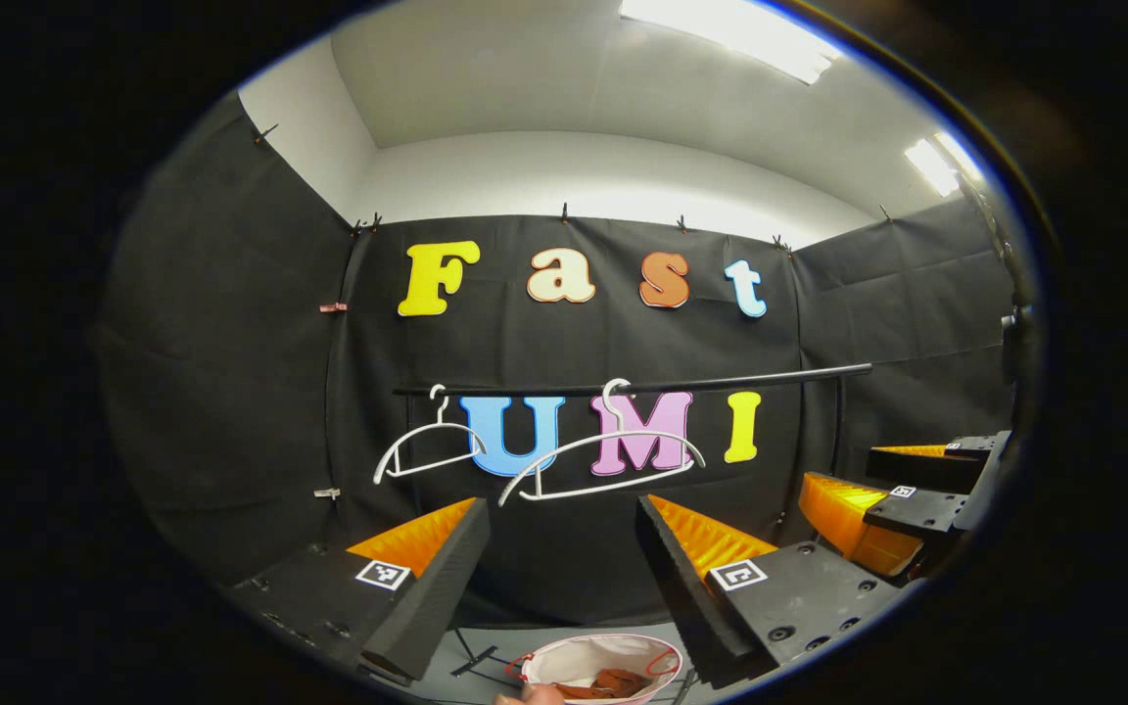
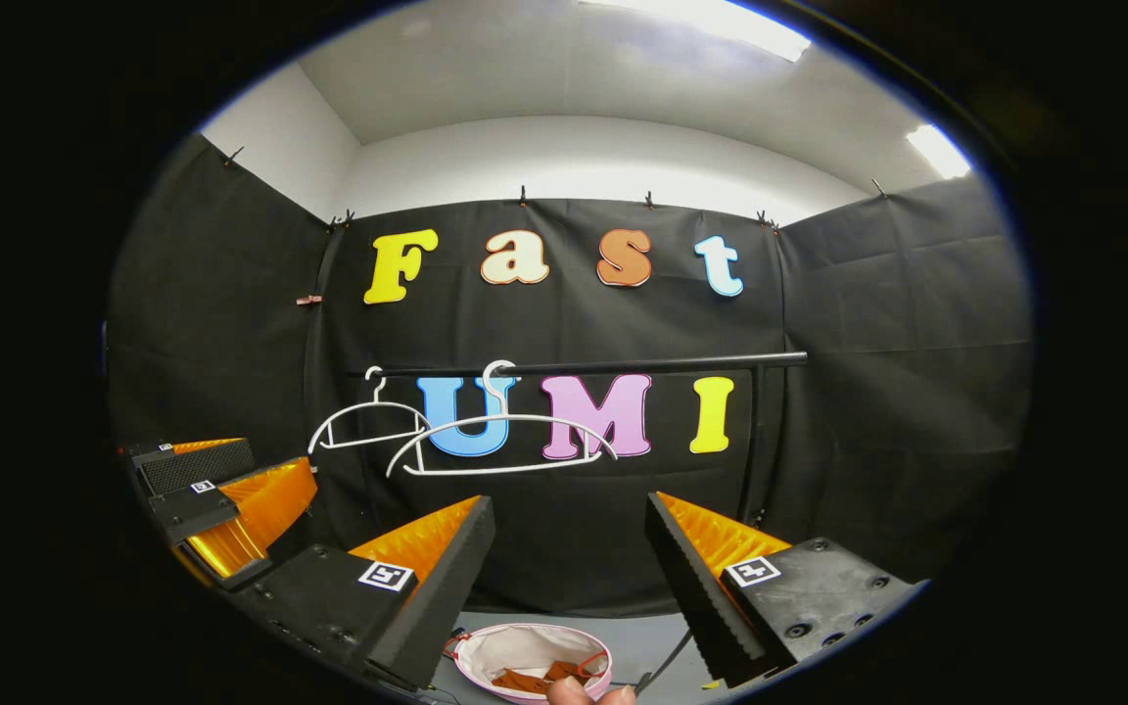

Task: Grasp the clothes on the hanger with both hands and then place them into the laundry hamper below.

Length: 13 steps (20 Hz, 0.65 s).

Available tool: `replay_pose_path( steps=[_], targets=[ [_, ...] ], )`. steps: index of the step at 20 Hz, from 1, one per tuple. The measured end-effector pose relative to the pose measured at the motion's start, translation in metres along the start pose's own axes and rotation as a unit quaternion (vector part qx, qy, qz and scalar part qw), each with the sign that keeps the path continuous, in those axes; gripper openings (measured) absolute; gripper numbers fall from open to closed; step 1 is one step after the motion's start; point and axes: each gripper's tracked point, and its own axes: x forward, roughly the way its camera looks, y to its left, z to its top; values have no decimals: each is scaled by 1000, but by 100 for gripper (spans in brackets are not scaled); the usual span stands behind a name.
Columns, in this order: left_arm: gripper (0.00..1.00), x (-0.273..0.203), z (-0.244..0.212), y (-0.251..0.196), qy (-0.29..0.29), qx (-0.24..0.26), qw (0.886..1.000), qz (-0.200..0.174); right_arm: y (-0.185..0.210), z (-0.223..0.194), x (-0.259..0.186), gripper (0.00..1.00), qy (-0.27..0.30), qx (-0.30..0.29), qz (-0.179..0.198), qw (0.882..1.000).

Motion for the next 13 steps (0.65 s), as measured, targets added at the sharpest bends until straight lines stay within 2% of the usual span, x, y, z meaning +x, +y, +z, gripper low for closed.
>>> replay_pose_path(
  steps=[13],
  targets=[
    [95, -2, 0, -1, -2, 4, 1000, 1, -6, 0, 1, 99, 1, 2, 6, 1000]
  ],
)
